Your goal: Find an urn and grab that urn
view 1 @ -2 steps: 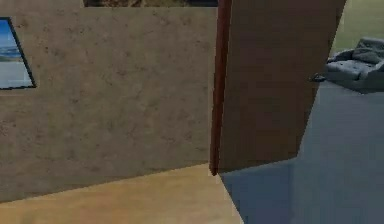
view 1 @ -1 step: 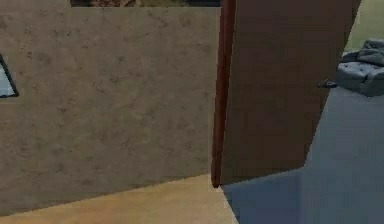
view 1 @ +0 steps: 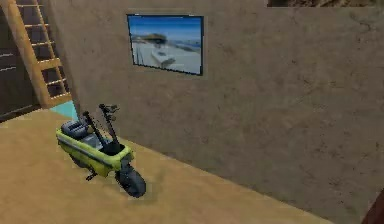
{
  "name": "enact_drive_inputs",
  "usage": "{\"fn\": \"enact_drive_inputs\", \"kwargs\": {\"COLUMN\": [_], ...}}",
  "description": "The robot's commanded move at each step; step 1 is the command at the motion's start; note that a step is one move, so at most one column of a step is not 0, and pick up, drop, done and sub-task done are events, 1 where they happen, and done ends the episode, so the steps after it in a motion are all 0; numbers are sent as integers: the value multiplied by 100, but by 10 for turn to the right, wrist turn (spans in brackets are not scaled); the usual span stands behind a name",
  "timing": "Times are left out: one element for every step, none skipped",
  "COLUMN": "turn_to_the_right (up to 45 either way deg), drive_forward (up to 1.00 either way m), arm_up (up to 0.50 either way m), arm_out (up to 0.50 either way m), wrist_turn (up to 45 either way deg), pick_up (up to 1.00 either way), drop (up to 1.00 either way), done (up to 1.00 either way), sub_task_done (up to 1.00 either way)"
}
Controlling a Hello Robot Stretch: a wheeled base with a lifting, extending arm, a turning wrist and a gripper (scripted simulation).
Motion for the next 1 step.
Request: {"fn": "enact_drive_inputs", "kwargs": {"turn_to_the_right": [-330], "drive_forward": [0], "arm_up": [0], "arm_out": [0], "wrist_turn": [0], "pick_up": [0], "drop": [0], "done": [0], "sub_task_done": [0]}}
